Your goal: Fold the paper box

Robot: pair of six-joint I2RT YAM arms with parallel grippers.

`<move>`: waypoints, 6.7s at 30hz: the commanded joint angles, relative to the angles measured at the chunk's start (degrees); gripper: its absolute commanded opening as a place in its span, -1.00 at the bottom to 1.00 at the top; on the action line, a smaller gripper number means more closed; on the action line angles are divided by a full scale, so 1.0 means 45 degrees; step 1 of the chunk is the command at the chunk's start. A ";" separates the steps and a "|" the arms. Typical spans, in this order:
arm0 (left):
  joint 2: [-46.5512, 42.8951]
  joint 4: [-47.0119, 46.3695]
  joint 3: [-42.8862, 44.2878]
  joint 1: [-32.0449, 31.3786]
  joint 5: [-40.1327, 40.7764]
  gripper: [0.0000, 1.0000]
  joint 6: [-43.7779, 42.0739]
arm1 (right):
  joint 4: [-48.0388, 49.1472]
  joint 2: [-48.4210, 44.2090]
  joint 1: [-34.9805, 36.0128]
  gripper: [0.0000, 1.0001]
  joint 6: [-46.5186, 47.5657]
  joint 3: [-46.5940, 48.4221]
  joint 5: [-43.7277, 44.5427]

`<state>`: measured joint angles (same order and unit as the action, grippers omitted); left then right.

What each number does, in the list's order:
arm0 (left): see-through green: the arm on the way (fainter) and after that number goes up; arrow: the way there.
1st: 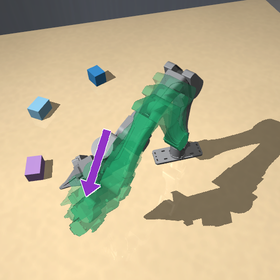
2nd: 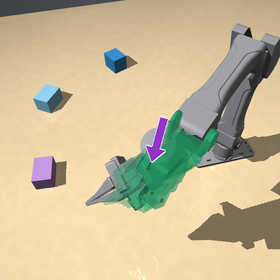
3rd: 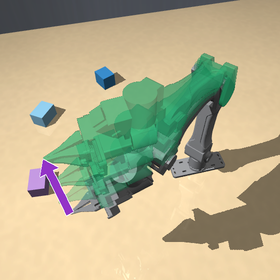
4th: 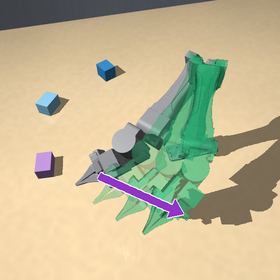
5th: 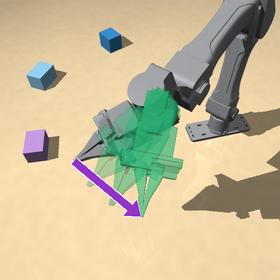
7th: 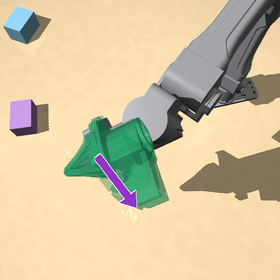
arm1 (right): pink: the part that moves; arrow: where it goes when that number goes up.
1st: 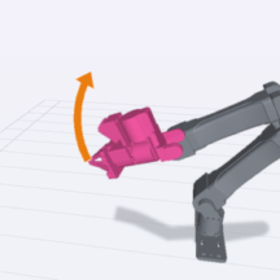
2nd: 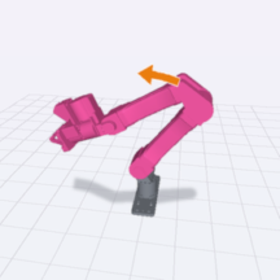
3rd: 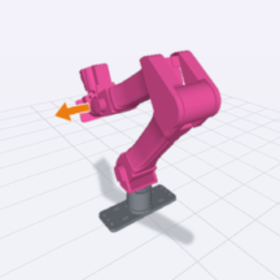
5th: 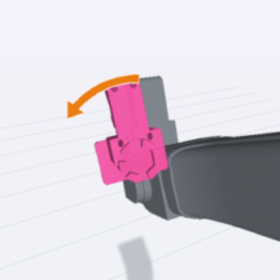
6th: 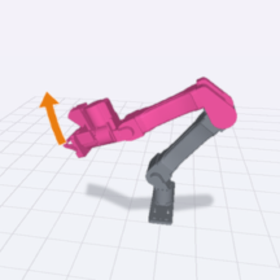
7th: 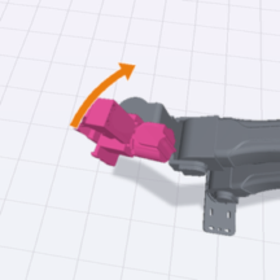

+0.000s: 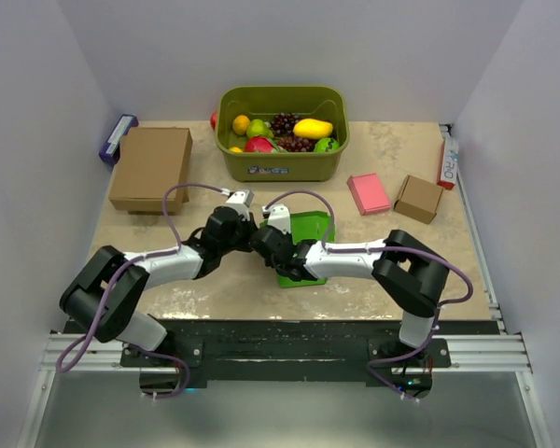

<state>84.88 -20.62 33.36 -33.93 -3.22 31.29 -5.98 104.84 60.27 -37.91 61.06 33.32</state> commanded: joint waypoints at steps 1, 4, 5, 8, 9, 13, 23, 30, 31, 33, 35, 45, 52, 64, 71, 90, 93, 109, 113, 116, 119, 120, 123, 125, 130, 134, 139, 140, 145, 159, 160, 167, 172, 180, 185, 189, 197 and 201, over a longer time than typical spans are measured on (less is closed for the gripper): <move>-0.0445 -0.0535 -0.0149 -0.0037 0.0306 -1.00 -0.0605 | -0.0351 -0.0582 -0.0171 -0.40 -0.0364 -0.0013 0.0427; -0.0464 -0.0515 -0.0207 -0.0037 0.0326 -1.00 -0.0722 | -0.0312 -0.0874 -0.0249 -0.44 -0.0423 -0.0247 0.0506; -0.0464 -0.0573 -0.0227 -0.0037 0.0287 -1.00 -0.0780 | -0.0293 -0.0933 -0.0288 -0.45 -0.0442 -0.0287 0.0525; -0.0503 -0.0632 -0.0324 -0.0018 0.0267 -1.00 -0.0917 | -0.0293 -0.1012 -0.0405 -0.46 -0.0404 -0.0365 0.0544; -0.0542 -0.0652 -0.0363 -0.0037 0.0287 -1.00 -0.0937 | -0.0273 -0.0993 -0.0483 -0.46 -0.0384 -0.0385 0.0467; -0.0659 -0.0691 -0.0383 -0.0037 0.0267 -1.00 -0.0976 | -0.0175 -0.0681 -0.0600 -0.50 -0.0423 -0.0424 0.0232; -0.0855 -0.0808 -0.0520 -0.0037 0.0131 -1.00 -0.1191 | -0.0136 -0.0329 -0.0815 -0.53 -0.0404 -0.0639 0.0134; -0.0952 -0.0808 -0.0500 -0.0037 0.0033 -1.00 -0.1211 | -0.0040 0.0023 -0.0796 -0.49 -0.0404 -0.1029 0.0310; -0.0952 -0.0847 -0.0520 -0.0037 -0.0025 -1.00 -0.1211 | 0.0000 0.0101 -0.0815 -0.49 -0.0403 -0.1068 0.0310; -0.0933 -0.0944 -0.0500 -0.0037 -0.0142 -1.00 -0.1211 | 0.0078 0.0160 -0.0816 -0.46 -0.0384 -0.1088 0.0310; -0.0933 -0.1003 -0.0539 -0.0038 -0.0240 -1.00 -0.1211 | 0.0040 0.0219 -0.0815 -0.42 -0.0345 -0.0991 0.0271; -0.1284 -0.1042 -0.0870 -0.0115 0.0422 -1.00 -0.2185 | -0.0900 -0.2860 -0.1322 0.06 -0.0500 -0.1243 -0.1462; -0.2317 -0.1569 -0.1808 -0.0486 0.1848 -1.00 -0.2988 | -0.0001 -0.5540 -0.2163 0.48 -0.2081 -0.1810 -0.4551; -0.3023 -0.3424 -0.3176 -0.1814 0.4153 -1.00 -0.3496 | 0.4237 -0.6442 -0.2593 0.76 -0.7159 -0.3705 -0.5452; -0.3081 -0.3932 -0.3546 -0.2225 0.4817 -1.00 -0.3457 | 0.5078 -0.5993 -0.2593 0.72 -0.9053 -0.4426 -0.4869; -0.3549 -0.5612 -0.4817 -0.2401 0.4955 -1.00 -0.3867 | 0.6035 -0.5739 -0.3120 0.64 -1.0267 -0.5853 -0.2386; -0.3647 -0.5807 -0.4992 -0.2420 0.5013 -1.00 -0.3925 | 0.6055 -0.5564 -0.3140 0.57 -1.0228 -0.5814 -0.2346; -0.3413 -0.6530 -0.5246 -0.2537 0.4936 -1.00 -0.4141 | 0.7422 -0.3845 -0.3140 0.02 -1.0306 -0.5638 -0.3205; -0.3394 -0.6570 -0.5285 -0.2557 0.4565 -1.00 -0.4121 | 0.7966 -0.3396 -0.3140 -0.20 -1.0423 -0.5775 -0.3342; -0.3433 -0.6550 -0.5285 -0.2538 0.4467 -1.00 -0.4121 | 0.8475 -0.3064 -0.3120 -0.33 -1.0579 -0.5970 -0.3478; -0.3452 -0.6531 -0.5285 -0.2537 0.4369 -1.00 -0.4102 | 0.9040 -0.2887 -0.3140 -0.43 -1.0619 -0.6165 -0.3576; -0.3452 -0.6531 -0.5285 -0.2537 0.4349 -1.00 -0.4101 | 0.9140 -0.2868 -0.3140 -0.51 -1.0560 -0.6205 -0.3557; -0.3530 -0.6492 -0.5285 -0.2538 0.4233 -0.97 -0.4062 | 0.9258 -0.2964 -0.3120 -0.56 -1.0424 -0.6263 -0.3421; -0.3802 -0.6394 -0.5247 -0.2537 0.4019 -0.81 -0.3985 | 0.9297 -0.3062 -0.3120 -0.60 -1.0326 -0.6302 -0.3362; -0.4662 -0.4816 -0.4838 -0.2537 0.3471 -0.12 -0.3712 | 0.9434 -0.3277 -0.3120 -0.75 -1.0208 -0.6497 -0.3225; -0.5480 -0.3797 -0.4641 -0.2537 0.2479 0.19 -0.3555 | 0.9862 -0.3239 -0.3120 -0.78 -1.0189 -0.6635 -0.3303; -0.7217 -0.3348 -0.5109 -0.2498 0.1655 0.50 -0.3263 | 1.0254 -0.3355 -0.3139 -0.90 -1.0208 -0.6907 -0.3323; -0.7454 -0.3192 -0.5148 -0.2460 0.1654 0.52 -0.3184 | 1.0312 -0.3452 -0.3140 -0.91 -1.0189 -0.6947 -0.3284; -0.8119 -0.0948 -0.5051 -0.2381 0.3564 0.54 -0.1900 | 1.0352 -0.3785 -0.3120 -0.95 -1.0052 -0.7123 -0.3186; -0.6052 -0.1488 -0.5442 -0.1912 0.4079 0.51 -0.0622 | 1.0840 -0.3766 -0.3120 -0.96 -1.0091 -0.7455 -0.3420; -0.5663 -0.1840 -0.5442 -0.1932 0.3708 0.44 -0.0992 | 1.0859 -0.3785 -0.3120 -0.96 -1.0072 -0.7455 -0.3420; -0.4099 -0.4767 -0.5227 -0.1952 0.2164 0.29 -0.2732 | 1.0821 -0.3824 -0.3101 -0.96 -0.9935 -0.7436 -0.3420; -0.2673 -0.5924 -0.4740 -0.1952 0.0973 0.11 -0.4002 | 1.0723 -0.3863 -0.3120 -0.96 -0.9818 -0.7357 -0.3459; -0.1422 -0.6979 -0.4211 -0.1971 0.0189 -0.11 -0.4609 | 1.0625 -0.3863 -0.3120 -0.96 -0.9701 -0.7299 -0.3498; -0.1206 -0.7214 -0.4133 -0.1990 -0.0065 -0.23 -0.4609 | 1.0567 -0.3863 -0.3120 -0.96 -0.9623 -0.7240 -0.3518; -0.1050 -0.7370 -0.4016 -0.1991 -0.0240 -0.24 -0.4512 | 1.0567 -0.3824 -0.3120 -0.96 -0.9622 -0.7201 -0.3557; -0.1479 -0.7761 -0.4406 -0.1991 0.0676 -0.28 -0.3751 | 1.0469 -0.4019 -0.3139 -0.96 -0.9583 -0.7318 -0.3498; -0.1539 -0.8267 -0.4601 -0.1991 0.0776 -0.13 -0.3262 | 1.0391 -0.4098 -0.3120 -0.96 -0.9544 -0.7337 -0.3479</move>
<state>79.44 -49.63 12.86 -42.83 -1.89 14.11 41.56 87.94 46.00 -82.83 27.94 16.99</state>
